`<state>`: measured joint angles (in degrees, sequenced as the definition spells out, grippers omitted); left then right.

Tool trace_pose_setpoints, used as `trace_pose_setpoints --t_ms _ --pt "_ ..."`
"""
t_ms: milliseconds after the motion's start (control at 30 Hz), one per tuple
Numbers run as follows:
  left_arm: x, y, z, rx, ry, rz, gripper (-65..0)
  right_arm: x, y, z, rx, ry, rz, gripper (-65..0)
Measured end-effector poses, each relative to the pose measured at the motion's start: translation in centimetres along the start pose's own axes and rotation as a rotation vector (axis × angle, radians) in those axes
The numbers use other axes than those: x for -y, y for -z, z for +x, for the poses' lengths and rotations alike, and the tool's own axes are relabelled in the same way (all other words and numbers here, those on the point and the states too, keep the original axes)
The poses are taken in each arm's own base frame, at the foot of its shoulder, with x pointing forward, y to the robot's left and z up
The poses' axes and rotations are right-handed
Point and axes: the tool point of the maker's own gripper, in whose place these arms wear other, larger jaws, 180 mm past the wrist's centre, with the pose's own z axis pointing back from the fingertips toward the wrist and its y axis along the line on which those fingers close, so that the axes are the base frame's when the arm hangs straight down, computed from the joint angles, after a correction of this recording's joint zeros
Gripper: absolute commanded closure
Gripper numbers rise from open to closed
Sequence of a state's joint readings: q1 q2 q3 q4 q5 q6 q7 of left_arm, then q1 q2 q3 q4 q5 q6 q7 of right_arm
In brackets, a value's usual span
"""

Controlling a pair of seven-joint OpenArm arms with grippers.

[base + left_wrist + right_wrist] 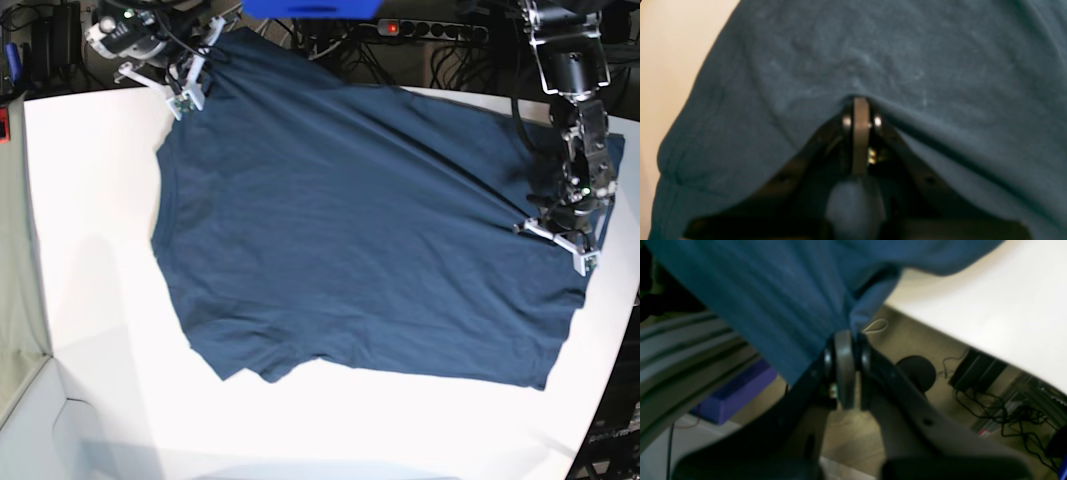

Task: Layout the t-shirt on the table in an organized manner, then fold the t-shirt properly
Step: 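Pull the shoulder edge with the right gripper away from the left gripper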

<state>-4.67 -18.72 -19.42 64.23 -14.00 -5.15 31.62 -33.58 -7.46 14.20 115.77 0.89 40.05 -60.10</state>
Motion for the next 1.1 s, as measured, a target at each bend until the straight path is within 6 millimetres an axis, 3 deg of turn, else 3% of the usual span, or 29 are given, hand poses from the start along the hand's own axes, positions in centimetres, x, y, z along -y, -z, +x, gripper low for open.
trace_pose_setpoints --t_ms 167,233,433,567,733,800,900,1100 --pt "0.0 0.0 0.0 -0.001 0.0 0.0 -0.2 -0.3 -0.1 -2.1 -0.07 -0.008 -0.002 -24.3" --pt "0.0 0.0 0.0 -0.001 0.0 0.0 -0.2 -0.3 -0.2 -2.4 -0.072 -0.009 0.002 -29.2" --pt "0.0 -0.2 -0.2 0.002 0.007 0.0 -0.2 4.0 -1.4 -4.2 -0.109 0.079 -0.119 -30.5" --pt "0.5 -1.4 -0.9 0.0 0.031 -0.013 -0.2 5.5 -1.2 -1.1 -0.025 0.09 -0.148 -30.4" --pt "1.0 -2.5 -1.5 -0.038 0.057 -0.023 -0.2 5.5 -0.8 2.4 0.05 0.085 -0.148 -24.4" --pt "1.2 -2.9 -1.6 -0.06 0.063 -0.028 -0.2 4.8 -0.6 3.8 0.062 0.06 -0.122 -17.7" --pt "1.3 -3.3 -1.6 -0.071 0.071 -0.03 -0.2 3.9 -0.3 6.0 0.069 0.008 -0.098 -1.9" --pt "1.7 -4.4 -1.3 -0.055 0.095 -0.037 -0.2 2.8 0.0 9.2 0.115 -0.054 -0.072 0.0"
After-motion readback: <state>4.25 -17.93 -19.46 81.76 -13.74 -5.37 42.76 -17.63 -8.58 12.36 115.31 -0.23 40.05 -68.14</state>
